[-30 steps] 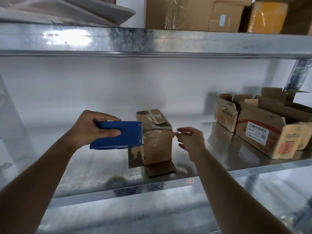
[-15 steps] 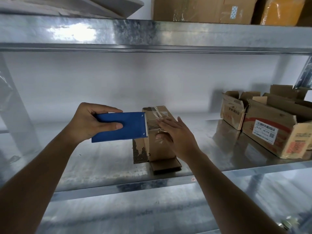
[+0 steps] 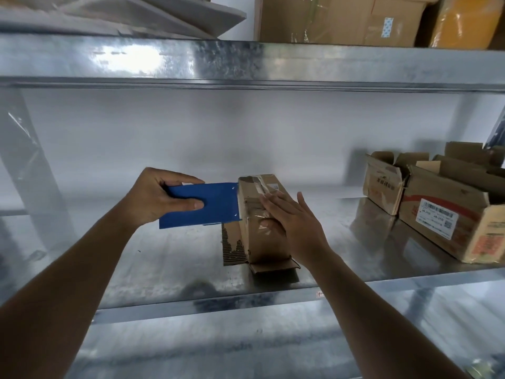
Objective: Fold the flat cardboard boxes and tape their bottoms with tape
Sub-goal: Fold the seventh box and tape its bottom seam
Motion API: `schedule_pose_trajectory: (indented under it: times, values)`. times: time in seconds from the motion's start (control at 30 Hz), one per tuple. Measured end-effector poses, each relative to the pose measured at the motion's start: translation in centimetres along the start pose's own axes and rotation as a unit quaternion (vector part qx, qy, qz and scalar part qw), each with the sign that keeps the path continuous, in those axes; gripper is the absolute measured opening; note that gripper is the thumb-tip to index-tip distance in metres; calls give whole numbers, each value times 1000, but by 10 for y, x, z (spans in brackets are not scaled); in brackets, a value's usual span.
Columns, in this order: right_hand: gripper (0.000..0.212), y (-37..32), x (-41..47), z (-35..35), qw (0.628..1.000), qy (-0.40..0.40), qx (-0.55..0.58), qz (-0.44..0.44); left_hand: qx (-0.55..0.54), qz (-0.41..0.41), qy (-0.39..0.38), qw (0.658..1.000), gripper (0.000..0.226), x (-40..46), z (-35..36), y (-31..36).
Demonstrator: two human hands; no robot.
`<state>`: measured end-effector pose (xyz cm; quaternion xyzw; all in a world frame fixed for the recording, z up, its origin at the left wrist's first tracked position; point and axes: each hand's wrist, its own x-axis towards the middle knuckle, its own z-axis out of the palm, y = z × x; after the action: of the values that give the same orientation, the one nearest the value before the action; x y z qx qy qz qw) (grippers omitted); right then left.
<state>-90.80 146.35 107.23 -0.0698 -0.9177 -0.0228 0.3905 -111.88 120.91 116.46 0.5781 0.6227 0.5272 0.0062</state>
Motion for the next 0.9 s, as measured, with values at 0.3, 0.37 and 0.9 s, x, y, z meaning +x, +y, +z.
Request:
schedule_pose_trajectory:
  times: [0.3,0.37,0.9]
  values:
    - [72,-15,1,-9,996,-5,57,73,-81,-43,3,996,42,-6,12,-28]
    - [81,-26,10,-11,992,-3,29,121,-77,-43,-19,996,41,-6,13,-32]
    - [77,-47,24,7,989,-53,-98,100,-85,-43,-70,993,46,-4,15,-31]
